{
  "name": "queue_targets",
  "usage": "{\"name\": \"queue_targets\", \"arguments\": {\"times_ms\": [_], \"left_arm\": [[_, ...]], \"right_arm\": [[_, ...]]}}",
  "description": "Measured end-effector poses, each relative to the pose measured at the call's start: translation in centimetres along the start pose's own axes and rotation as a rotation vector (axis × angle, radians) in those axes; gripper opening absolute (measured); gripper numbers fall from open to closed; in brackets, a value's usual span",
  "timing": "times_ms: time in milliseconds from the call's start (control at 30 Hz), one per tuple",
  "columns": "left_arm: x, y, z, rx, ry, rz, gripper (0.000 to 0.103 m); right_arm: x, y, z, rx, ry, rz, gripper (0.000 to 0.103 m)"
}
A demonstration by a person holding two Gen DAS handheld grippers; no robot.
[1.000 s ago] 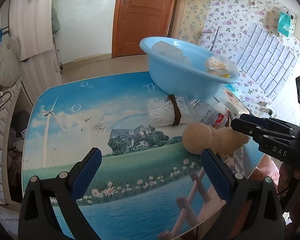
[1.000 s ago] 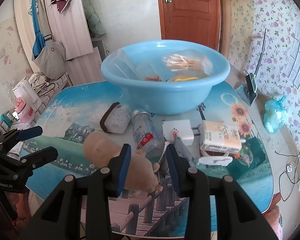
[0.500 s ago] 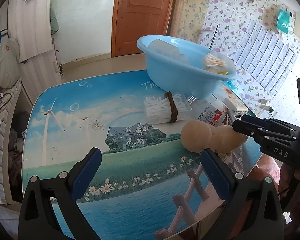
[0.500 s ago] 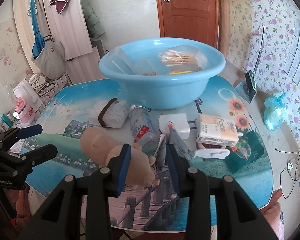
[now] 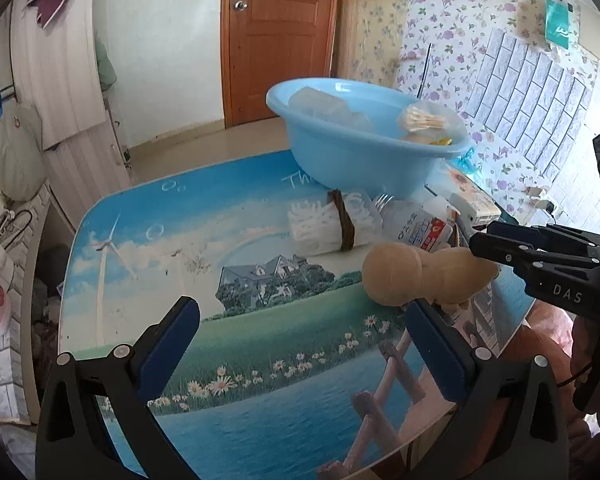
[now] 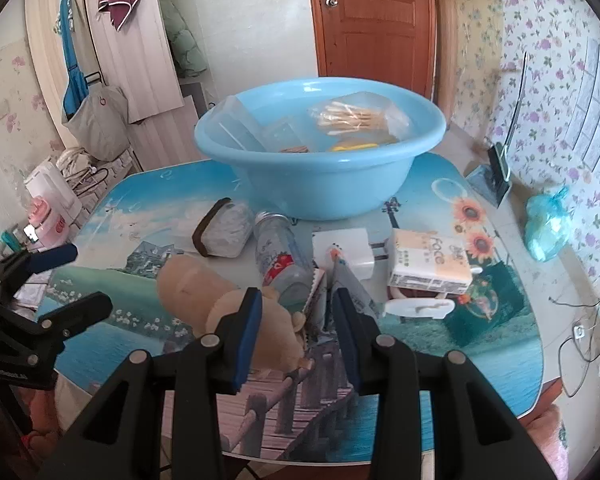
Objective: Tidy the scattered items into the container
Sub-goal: 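Reach the left tool to the beige plush while the right tool approaches the folded paper packet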
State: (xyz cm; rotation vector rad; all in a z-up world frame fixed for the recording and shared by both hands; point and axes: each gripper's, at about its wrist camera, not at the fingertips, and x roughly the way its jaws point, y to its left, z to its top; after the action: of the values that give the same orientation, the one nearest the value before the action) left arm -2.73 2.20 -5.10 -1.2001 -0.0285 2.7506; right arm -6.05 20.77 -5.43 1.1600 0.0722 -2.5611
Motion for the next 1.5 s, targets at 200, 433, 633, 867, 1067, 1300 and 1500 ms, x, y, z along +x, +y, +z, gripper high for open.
{"name": "queue_targets", "arguments": {"times_ms": [200, 433, 633, 867, 1067, 1300, 1500], "left_arm": [[-0.1, 0.1, 0.1, -0.004, -0.003, 0.007, 0.103], [0.2, 0.5, 0.0, -0.034, 0.018, -0.013, 0.103], [0.0, 0.2, 0.0, -0.014, 0.001, 0.001, 0.103], [-0.1, 0.3, 0.0, -0.020, -0.002, 0.008, 0.103], [0.0, 0.3, 0.0, -0.019, 0.004, 0.006, 0.103], [0.0, 0.2, 0.0, -0.016, 0.006, 0.009, 0.103], [0.1, 0.1, 0.0, -0.017, 0.004, 0.008, 0.103]], "right_arm": [[0.1, -0.5, 0.0, 0.010, 0.000, 0.007, 0.036], [0.1, -0.6, 0.0, 0.012, 0.000, 0.007, 0.036], [0.1, -0.6, 0.0, 0.011, -0.001, 0.008, 0.036], [0.1, -0.7, -0.1, 0.015, -0.002, 0.007, 0.038], [0.0, -1.2, -0.3, 0.025, -0.005, 0.003, 0.044], [0.0, -1.3, -0.4, 0.027, -0.006, 0.004, 0.046], [0.0, -1.5, -0.5, 0.030, -0.008, 0.003, 0.046]]}}
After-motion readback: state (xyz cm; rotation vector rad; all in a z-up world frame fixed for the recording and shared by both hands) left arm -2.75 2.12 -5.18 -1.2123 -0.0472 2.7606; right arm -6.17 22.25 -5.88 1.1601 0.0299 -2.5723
